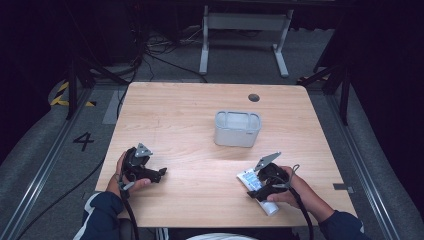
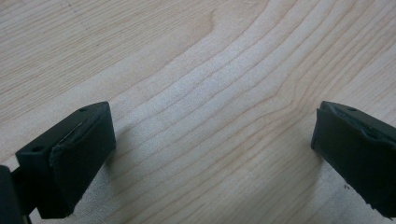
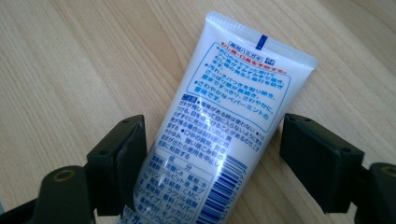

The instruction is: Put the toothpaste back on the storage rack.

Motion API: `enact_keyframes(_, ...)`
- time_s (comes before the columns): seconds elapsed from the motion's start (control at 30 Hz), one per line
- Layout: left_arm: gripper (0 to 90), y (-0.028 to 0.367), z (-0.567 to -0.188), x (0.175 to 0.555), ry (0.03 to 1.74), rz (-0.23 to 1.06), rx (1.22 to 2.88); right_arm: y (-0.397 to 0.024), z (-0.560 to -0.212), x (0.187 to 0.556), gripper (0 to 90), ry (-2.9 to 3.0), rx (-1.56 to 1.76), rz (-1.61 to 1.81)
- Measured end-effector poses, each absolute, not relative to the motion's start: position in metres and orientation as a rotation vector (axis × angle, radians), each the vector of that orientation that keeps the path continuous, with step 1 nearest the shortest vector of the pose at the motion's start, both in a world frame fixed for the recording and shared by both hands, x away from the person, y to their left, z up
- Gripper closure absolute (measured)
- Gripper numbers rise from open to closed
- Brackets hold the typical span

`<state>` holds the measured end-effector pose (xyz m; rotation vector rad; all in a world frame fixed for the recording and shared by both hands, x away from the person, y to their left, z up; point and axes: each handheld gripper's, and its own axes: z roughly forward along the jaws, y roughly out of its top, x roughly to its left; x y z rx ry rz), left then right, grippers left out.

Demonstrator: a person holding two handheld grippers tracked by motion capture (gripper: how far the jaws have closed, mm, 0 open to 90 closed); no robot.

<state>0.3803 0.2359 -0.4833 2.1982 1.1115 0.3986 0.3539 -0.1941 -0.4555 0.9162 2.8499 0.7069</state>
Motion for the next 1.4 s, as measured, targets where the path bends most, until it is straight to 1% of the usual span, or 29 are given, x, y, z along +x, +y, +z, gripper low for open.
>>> enact_keyframes(0.23, 0.2, 0.236, -0.483, 0.38, 1.109, 0.397, 2.199, -0.189, -0.455, 0.359, 24.0, 2.865, 0.897, 0.672)
enact_keyframes(0.37, 0.2, 0.236, -0.483, 0.38, 1.104, 0.397, 2.202, -0.182, -0.455, 0.359, 23.8, 2.869, 0.824, 0.61)
enact_keyframes(0.4, 0.2, 0.237, -0.483, 0.381, 1.087, 0.417, 2.21, -0.181, -0.455, 0.359, 23.9, 2.872, 0.803, 0.6)
enact_keyframes(0.5, 0.2, 0.236, -0.483, 0.381, 1.091, 0.408, 2.208, -0.179, -0.455, 0.36, 26.3, 2.866, 0.793, 0.595)
enact_keyframes(0.57, 0.2, 0.237, -0.483, 0.382, 1.081, 0.416, 2.213, -0.178, -0.454, 0.36, 30.7, 2.872, 0.772, 0.598)
enact_keyframes(0.67, 0.2, 0.236, -0.483, 0.38, 1.09, 0.395, 2.206, -0.177, -0.452, 0.358, 41.6, 2.888, 0.73, 0.6)
enact_keyframes(0.93, 0.2, 0.236, -0.483, 0.38, 1.085, 0.391, 2.208, -0.177, -0.45, 0.358, 50.1, 2.904, 0.697, 0.598)
enact_keyframes(1.1, 0.2, 0.236, -0.483, 0.38, 1.085, 0.391, 2.208, -0.175, -0.449, 0.36, 49.3, 2.92, 0.682, 0.57)
enact_keyframes(1.27, 0.2, 0.236, -0.483, 0.38, 1.085, 0.391, 2.208, -0.172, -0.448, 0.363, 43.3, 2.942, 0.665, 0.528)
enact_keyframes(1.4, 0.2, 0.236, -0.483, 0.38, 1.085, 0.391, 2.209, -0.17, -0.449, 0.365, 41.1, 2.937, 0.677, 0.529)
